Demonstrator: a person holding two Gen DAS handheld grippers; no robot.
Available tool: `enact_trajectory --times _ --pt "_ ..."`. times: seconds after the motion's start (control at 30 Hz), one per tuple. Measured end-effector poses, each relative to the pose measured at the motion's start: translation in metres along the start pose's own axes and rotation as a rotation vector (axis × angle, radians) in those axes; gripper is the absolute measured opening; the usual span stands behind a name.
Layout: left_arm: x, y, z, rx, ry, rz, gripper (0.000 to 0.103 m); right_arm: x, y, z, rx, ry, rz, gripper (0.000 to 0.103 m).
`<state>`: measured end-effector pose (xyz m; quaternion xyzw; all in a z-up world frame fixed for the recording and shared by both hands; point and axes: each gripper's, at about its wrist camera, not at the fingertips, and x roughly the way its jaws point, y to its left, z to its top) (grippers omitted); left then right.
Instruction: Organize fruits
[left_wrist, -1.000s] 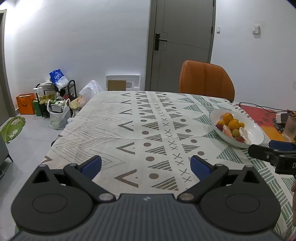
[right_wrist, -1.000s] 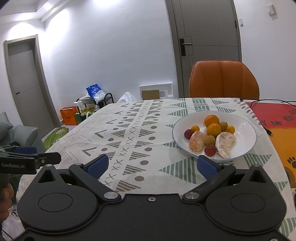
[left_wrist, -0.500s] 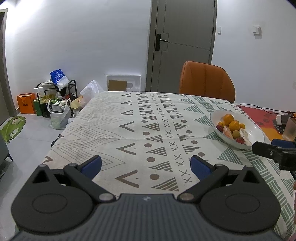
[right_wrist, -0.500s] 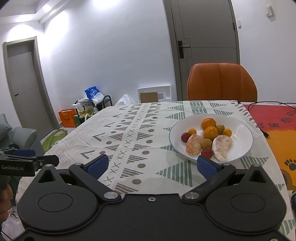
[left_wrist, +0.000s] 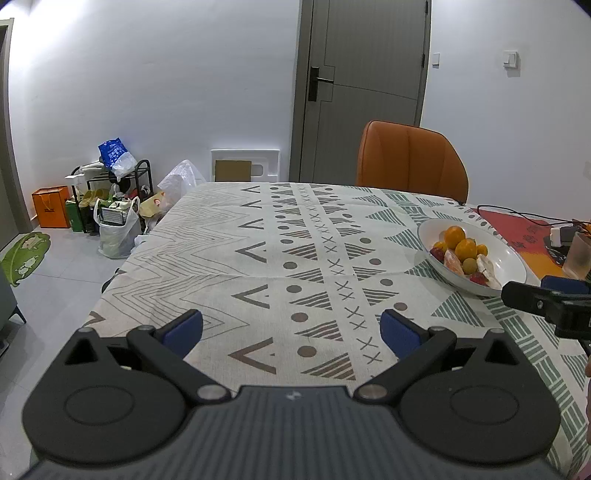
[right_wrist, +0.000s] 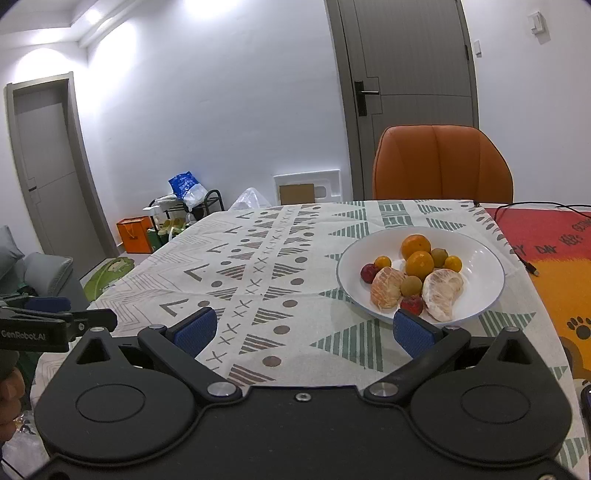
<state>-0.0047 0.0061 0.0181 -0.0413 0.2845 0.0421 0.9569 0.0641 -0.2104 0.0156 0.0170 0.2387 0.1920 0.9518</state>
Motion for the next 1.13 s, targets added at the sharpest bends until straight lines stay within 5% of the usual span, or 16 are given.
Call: enact_trajectory --times 1.13 --pt "0.01 0.0 -0.007 -0.011 0.005 0.003 0.101 0.003 -0.013 -0.005 0.019 0.012 -0.029 0.103"
